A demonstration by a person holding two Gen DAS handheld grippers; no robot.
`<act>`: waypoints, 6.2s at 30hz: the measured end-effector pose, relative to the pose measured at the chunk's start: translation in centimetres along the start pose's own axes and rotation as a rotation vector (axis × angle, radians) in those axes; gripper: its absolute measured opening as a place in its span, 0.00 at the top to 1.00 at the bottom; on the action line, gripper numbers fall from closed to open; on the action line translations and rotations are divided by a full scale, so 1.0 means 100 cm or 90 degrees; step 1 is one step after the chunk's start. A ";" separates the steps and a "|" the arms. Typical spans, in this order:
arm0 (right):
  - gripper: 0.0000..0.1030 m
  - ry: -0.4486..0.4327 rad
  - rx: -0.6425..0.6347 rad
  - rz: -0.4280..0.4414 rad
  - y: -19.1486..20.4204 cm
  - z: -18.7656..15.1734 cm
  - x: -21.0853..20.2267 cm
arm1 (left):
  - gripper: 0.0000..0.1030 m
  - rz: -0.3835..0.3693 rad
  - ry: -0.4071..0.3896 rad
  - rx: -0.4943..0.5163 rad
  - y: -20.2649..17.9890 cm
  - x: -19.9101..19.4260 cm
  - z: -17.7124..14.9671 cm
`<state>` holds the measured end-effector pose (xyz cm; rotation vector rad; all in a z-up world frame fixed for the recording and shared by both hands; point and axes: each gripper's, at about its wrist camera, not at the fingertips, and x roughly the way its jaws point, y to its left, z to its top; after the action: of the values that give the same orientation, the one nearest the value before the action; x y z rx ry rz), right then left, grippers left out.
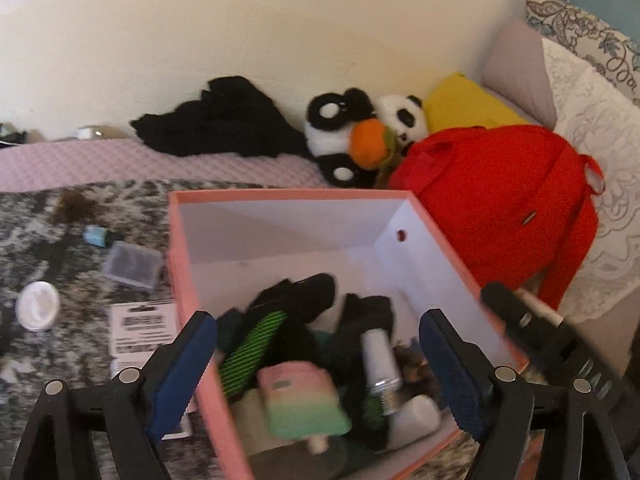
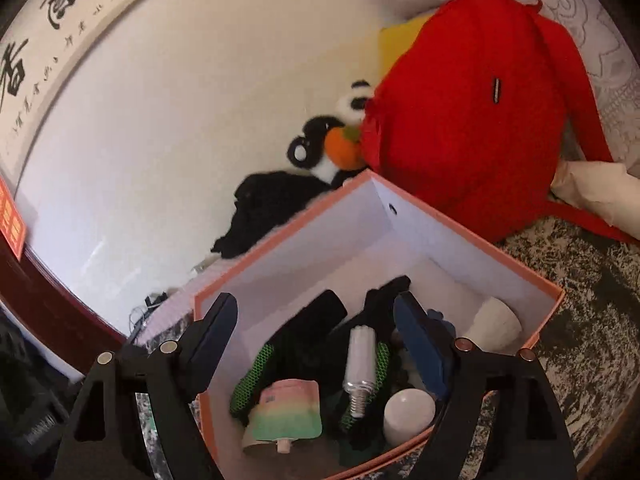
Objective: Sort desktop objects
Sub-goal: 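Carry the pouch and LED bulb into the pink box and release both, then grasp the green tape measure with the left tool while the right tool grasps the white lid, then carry the tape measure and white lid into the pink box and release both, then grasp the battery card with the right tool and lift it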
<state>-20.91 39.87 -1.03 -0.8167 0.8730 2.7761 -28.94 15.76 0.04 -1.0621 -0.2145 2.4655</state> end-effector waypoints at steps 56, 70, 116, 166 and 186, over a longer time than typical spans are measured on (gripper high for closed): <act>0.12 0.273 -0.322 0.039 0.294 -0.219 0.233 | 0.13 0.202 0.083 0.009 0.336 0.016 -0.095; 0.38 0.255 -0.436 0.031 0.299 -0.239 0.293 | 0.39 0.221 0.081 0.035 0.335 0.041 -0.084; 0.38 0.226 -0.334 0.133 0.169 -0.229 -0.011 | 0.42 0.237 0.120 -0.007 0.245 -0.033 -0.199; 0.13 0.144 -0.274 0.130 0.204 -0.160 0.006 | 0.06 0.296 -0.066 -0.017 0.200 -0.161 -0.119; 0.16 0.259 -0.440 -0.141 0.204 -0.234 0.207 | 0.06 0.235 -0.008 -0.116 0.289 -0.086 -0.108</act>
<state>-33.11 8.87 -17.95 -1.4994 -0.1928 2.7418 -25.67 -14.17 -10.78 -1.2592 -0.2724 2.8249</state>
